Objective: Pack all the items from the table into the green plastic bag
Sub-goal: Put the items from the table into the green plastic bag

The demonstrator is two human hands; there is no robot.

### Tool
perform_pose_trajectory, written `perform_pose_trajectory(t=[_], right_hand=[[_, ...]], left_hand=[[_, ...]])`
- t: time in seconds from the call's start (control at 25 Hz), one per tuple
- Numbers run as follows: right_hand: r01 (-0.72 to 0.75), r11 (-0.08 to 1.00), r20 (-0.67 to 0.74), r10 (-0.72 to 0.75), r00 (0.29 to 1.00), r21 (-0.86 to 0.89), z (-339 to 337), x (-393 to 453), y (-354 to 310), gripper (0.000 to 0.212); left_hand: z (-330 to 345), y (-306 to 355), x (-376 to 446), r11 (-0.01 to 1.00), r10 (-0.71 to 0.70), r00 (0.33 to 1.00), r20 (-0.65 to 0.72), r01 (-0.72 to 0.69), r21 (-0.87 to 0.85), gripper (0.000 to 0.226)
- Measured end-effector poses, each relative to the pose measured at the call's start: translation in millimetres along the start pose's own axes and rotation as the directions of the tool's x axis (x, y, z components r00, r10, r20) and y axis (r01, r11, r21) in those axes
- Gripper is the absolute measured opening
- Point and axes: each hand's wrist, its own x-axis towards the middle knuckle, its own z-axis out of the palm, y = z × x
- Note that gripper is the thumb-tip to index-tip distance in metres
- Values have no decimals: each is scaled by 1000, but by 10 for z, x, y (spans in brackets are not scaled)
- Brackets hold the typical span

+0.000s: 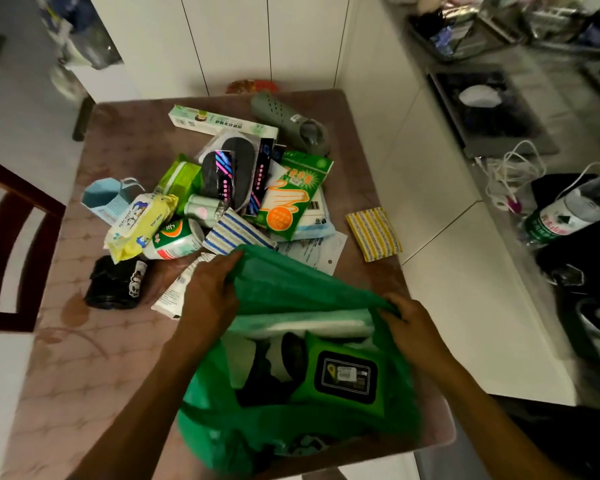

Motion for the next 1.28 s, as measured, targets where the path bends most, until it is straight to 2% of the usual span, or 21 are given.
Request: perform_pose_trajectory(t=[0.04,0.16,0.2,0.24,0.28,0.32,0.36,0.4,0.44,0.52,0.56,0.68,0.76,0.84,0.92,0.96,1.04,1.08,1.12,1.2,1.28], right_hand=[[-12,1000,-7,12,1000,-1,-56,23,-49,18],[-128,974,19,134,991,-188,-390,174,-40,22],[-179,970,67,192,979,-163,-540,240,-62,19],[-207,976,138,214,967,-60,-674,322,-123,20],[-209,976,189,195,962,57,-768,409,-209,25],[-190,969,177,162,971,158,-817,540,-265,29],[-167,967,84,154,985,191,-808,738,-295,32],[-147,982,-43,153,987,120,-757,1007,-272,38],[-157,986,-154,147,977,-49,-645,1268,-206,46],[-199,916,-171,147,974,-348,-276,1676,3,64],[-222,887,-152,174,973,-405,-107,1828,118,69],[-252,911,-250,174,952,-327,50,2051,226,65],[-189,944,-309,101,946,-271,-80,2062,132,49],[-51,952,-389,-74,918,-301,-246,1888,-49,33],[165,955,-463,-265,846,-245,-385,1459,-298,28],[265,952,-465,-307,830,-156,-420,1168,-423,30],[463,886,-321,-445,836,-22,-377,526,-590,37],[544,838,-205,-541,816,-45,-279,248,-606,37],[608,786,-83,-617,782,-113,-154,54,-555,34],[656,701,153,-642,751,-278,154,-102,-351,32],[689,598,327,-609,722,-409,388,-112,-168,29]], left_hand=[[-76,-37,44,1000,20,1000,-4,-20,3,44],[-58,-27,-42,983,181,971,157,-185,12,40],[13,-2,-102,978,202,958,205,-208,10,41],[96,18,-155,978,197,952,234,-207,20,46],[176,25,-208,977,196,949,246,-212,40,51],[226,38,-254,973,204,947,249,-225,59,54],[261,33,-289,971,205,946,252,-229,69,53],[280,19,-312,973,195,945,261,-220,68,51],[293,-6,-339,977,174,945,278,-200,70,51],[310,-74,-414,979,136,941,309,-175,100,52],[300,-85,-459,977,128,939,319,-174,121,54],[214,-13,-561,970,105,956,274,-159,183,47],[150,49,-600,975,94,974,205,-132,179,39],[134,68,-616,970,36,984,177,-78,232,31],[154,89,-591,966,-57,983,176,10,260,42],[183,92,-555,975,-53,983,174,14,221,49],[230,100,-482,994,-15,984,175,-5,111,53],[236,96,-456,998,-25,983,180,13,68,57],[224,100,-425,998,-60,983,173,55,35,61],[194,81,-385,993,-117,983,139,120,-8,64],[107,84,-382,997,-57,990,132,63,-36,56]])
